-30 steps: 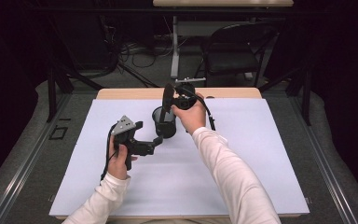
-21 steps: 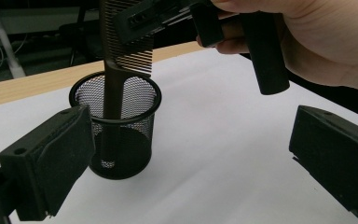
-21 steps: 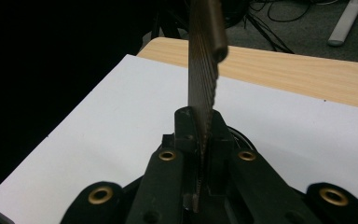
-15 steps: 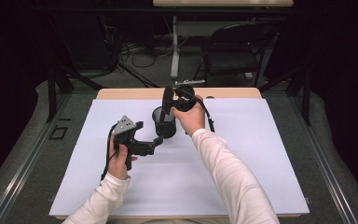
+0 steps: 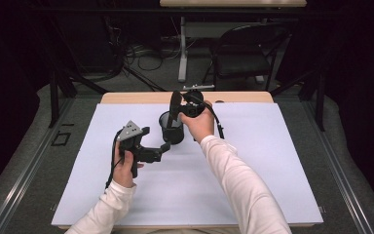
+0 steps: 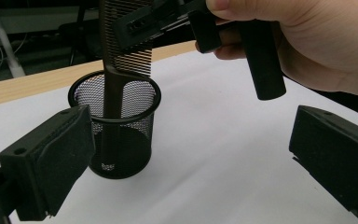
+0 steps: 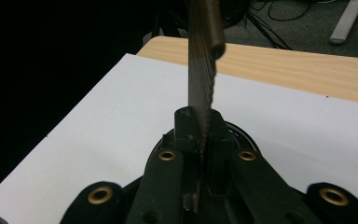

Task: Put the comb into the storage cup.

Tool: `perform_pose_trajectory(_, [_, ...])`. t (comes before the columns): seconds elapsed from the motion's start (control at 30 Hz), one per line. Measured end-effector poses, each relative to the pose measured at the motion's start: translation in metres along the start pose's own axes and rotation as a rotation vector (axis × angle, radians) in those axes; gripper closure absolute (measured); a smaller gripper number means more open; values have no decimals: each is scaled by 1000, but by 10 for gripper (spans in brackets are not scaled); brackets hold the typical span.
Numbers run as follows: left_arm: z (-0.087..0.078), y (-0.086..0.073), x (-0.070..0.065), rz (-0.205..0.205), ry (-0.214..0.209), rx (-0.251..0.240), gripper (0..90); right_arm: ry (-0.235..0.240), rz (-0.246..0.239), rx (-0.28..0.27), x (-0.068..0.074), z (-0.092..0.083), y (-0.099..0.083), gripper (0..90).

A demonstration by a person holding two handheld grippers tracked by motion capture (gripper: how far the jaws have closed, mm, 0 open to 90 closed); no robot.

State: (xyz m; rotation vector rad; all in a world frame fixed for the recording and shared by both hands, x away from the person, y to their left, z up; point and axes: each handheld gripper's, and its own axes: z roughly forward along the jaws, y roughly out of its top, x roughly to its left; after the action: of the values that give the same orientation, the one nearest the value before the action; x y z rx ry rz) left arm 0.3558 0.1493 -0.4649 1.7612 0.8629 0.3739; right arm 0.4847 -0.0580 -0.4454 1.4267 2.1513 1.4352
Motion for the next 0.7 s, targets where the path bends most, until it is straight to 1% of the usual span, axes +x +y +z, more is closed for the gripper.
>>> perform_pose_trajectory(0.1, [0, 0, 0, 0, 0, -1, 4, 3, 11, -1, -2, -1, 0, 868])
perform_pose_trajectory(0.27, [0, 0, 0, 0, 0, -1, 4, 16, 7, -10, -5, -1, -2, 867])
perform_pose_trajectory(0.57, [0, 0, 0, 2, 0, 1, 4, 26, 66, -30, -17, -3, -6, 867])
perform_pose_trajectory(0.7, [1, -1, 0, 4, 0, 2, 4, 35, 102, -32, -23, -4, -7, 867])
